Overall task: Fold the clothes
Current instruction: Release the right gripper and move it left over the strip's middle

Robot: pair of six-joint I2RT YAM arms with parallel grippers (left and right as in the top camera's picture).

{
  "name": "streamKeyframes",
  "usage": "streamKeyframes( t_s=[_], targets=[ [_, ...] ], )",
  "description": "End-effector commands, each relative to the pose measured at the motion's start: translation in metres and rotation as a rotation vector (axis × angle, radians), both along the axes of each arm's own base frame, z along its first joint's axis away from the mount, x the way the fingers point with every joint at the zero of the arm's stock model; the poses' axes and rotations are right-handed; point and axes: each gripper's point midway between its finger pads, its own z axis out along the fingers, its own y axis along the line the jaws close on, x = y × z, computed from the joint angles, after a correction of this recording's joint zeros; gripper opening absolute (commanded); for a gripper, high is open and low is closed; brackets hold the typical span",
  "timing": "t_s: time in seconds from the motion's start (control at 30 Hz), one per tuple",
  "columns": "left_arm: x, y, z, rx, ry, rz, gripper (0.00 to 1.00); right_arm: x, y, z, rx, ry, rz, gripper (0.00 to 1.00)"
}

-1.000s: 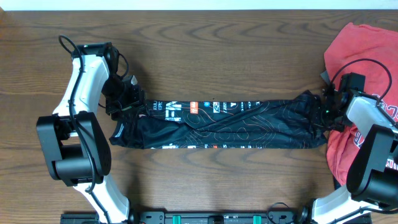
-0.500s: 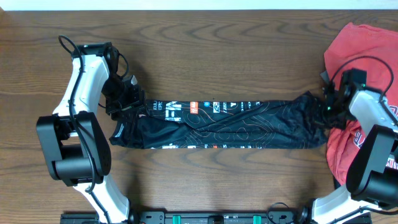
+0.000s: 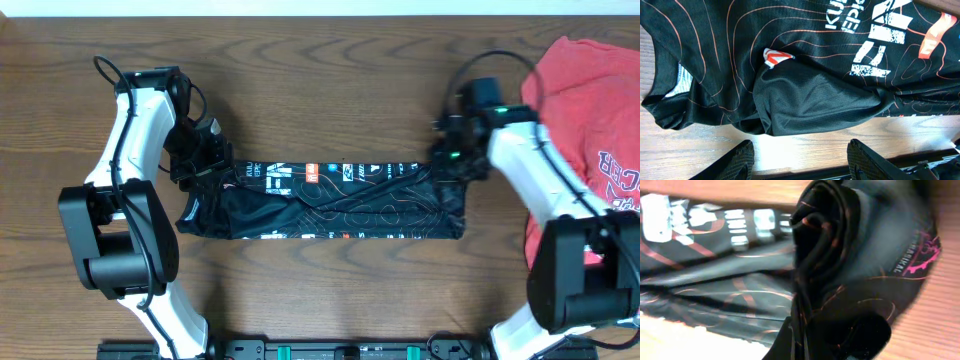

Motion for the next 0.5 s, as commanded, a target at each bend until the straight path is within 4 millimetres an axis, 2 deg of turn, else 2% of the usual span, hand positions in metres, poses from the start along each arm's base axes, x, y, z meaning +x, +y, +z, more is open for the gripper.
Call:
streamKeyframes(
  t_s=[0.0,0.1,0.23,0.47],
  targets=[
    [-0.001,0.001,0.000,0.005,0.004,-0.001,0.61,-0.003,0.040,0.010,0.038,-0.027,0.010,0.01],
    [-0.001,0.001,0.000,0.005,0.004,-0.001,0.62,-0.005,0.072,0.012,0.061,-0.057,0.039,0.01],
    [-0.001,0.001,0.000,0.005,0.005,-0.001,0.62,-0.009,0.103,0.014,0.085,-0.083,0.071,0.01],
    [-0.001,0.001,0.000,0.005,0.006,-0.001,0.61,-0.018,0.130,0.008,0.101,-0.080,0.096,0.01]
  ],
)
